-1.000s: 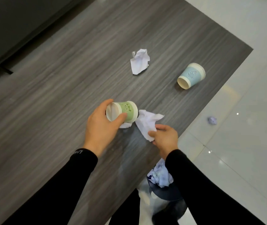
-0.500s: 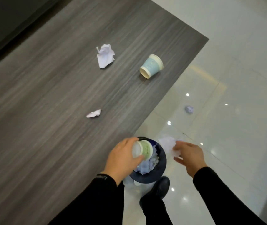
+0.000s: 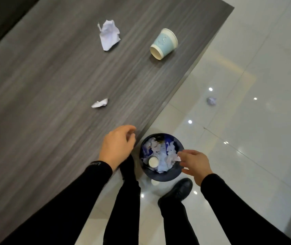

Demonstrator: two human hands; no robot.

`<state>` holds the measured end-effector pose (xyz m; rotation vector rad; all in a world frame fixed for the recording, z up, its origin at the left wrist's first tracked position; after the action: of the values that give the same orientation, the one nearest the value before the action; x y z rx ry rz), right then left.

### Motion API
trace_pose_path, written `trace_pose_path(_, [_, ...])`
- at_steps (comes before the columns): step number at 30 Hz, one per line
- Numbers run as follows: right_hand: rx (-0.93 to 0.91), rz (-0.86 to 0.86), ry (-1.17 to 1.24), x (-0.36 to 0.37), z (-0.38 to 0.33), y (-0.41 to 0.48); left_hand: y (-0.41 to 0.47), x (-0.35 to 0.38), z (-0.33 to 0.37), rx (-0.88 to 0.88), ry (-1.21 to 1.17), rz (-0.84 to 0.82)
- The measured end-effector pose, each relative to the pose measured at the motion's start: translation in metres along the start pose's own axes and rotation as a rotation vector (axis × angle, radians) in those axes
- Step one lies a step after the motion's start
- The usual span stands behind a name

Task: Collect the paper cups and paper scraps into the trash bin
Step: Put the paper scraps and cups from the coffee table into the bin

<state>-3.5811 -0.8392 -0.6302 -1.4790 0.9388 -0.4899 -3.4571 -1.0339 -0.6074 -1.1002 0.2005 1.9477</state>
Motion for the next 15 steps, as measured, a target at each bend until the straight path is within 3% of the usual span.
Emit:
trace_pose_path(4, [-0.034,-0.040,-0.007,0.008,-0.022,-0.010,0.023,-0.047,-0.033,-0.037,0.166,0.210])
trace_pose_path(10, [-0.089,-0.147,-0.016,0.025,-0.042,-0.022,0.066,-0.043,-0.067,-0.021,0.324,-0.149])
trace_pose_path(12, [-0.093,-0.177,-0.002,0.029,-0.044,-0.024,0.068,-0.040,-0.072,-0.018,0.331,-0.145])
trace_pose_path(15, [-0.077,-0.168,0.019,0.030,-0.044,-0.020,0.058,-0.040,-0.064,0.013,0.273,-0.013])
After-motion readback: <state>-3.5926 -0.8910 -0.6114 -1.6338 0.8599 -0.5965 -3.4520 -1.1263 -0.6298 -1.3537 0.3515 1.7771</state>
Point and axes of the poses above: each hand's wrist, its own y-axis towards the middle knuckle, its own x-axis out of the palm, z = x × y, the point moved 3 cm from there along y, towards the middle knuckle, and after that the axes turned 13 degrees about x, right-handed, at the moved point
